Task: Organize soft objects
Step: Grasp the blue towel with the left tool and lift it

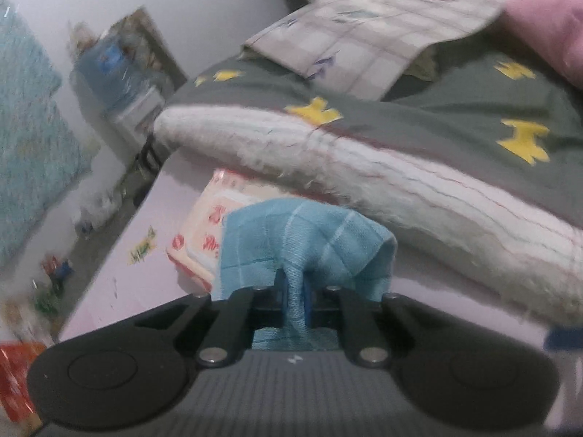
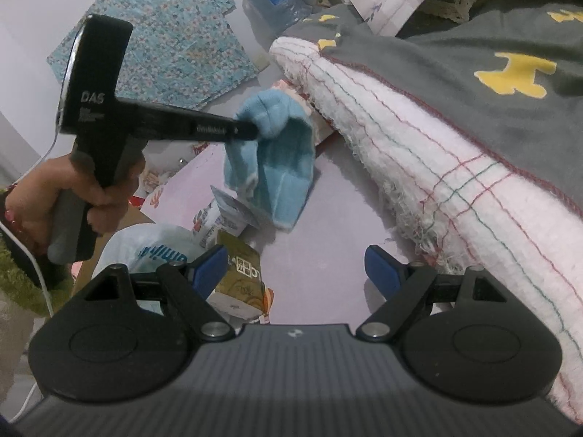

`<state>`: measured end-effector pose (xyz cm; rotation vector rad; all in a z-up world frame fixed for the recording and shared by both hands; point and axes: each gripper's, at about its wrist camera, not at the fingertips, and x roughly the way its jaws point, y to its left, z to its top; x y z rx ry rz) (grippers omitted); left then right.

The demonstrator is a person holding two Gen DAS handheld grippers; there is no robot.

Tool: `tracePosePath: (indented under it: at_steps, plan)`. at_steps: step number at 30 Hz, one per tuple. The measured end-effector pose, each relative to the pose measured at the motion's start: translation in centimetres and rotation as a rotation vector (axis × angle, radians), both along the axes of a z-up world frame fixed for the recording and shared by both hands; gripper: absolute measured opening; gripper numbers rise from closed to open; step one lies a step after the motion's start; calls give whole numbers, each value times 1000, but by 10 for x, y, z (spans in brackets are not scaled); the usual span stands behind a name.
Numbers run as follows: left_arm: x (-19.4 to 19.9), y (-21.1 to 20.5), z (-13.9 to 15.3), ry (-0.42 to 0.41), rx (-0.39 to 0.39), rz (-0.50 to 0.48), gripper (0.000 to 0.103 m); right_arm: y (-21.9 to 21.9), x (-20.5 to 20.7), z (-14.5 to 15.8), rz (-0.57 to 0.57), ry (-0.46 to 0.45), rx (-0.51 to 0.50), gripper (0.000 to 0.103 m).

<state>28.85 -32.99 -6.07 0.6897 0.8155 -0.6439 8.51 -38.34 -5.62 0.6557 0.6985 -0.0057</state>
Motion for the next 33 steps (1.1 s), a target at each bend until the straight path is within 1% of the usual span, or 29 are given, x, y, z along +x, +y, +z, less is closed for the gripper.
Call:
tracePosePath:
  at_steps: [1, 3, 4, 5, 8, 10, 12, 13, 17, 22, 25, 28, 31, 33]
  plan:
    - [7, 1, -5, 29, -9, 19, 18, 0, 0, -1, -1, 3, 2, 82]
    - [17, 3, -12, 79, -33, 45, 37, -1, 0, 0, -4, 4, 0, 82]
    - [20, 4, -14, 94, -48, 49, 38, -1, -1, 0, -6, 4, -2, 82]
    - [20, 4, -15, 101, -57, 45, 42, -2, -1, 0, -8, 4, -3, 82]
    - [17, -1, -16, 96, -39, 17, 63, -5, 0, -1, -18, 7, -2, 82]
    - [15, -3, -16, 69, -21, 8, 70, -5, 0, -1, -18, 7, 1, 82]
    - [16, -6, -19, 61, -1, 11, 90, -3, 0, -2, -14, 6, 4, 82]
    - [17, -8, -21, 62, 6, 16, 92, -2, 0, -2, -12, 5, 6, 82]
    - [22, -15, -32, 80, 48, 34, 96, -2, 0, -6, -14, 16, 16, 82]
    - [24, -21, -40, 63, 85, 54, 97, -3, 1, -6, -20, 20, 15, 82]
    - [22, -21, -41, 50, 103, 59, 92, -3, 2, -6, -21, 20, 15, 82]
    - [21, -20, -39, 47, 99, 54, 87, -3, 1, -7, -22, 21, 14, 82]
    - [18, -18, -36, 41, 94, 36, 80, -2, 1, -7, -19, 19, 11, 82]
    - [16, -16, -33, 37, 89, 28, 70, -2, 1, -7, -19, 19, 13, 82]
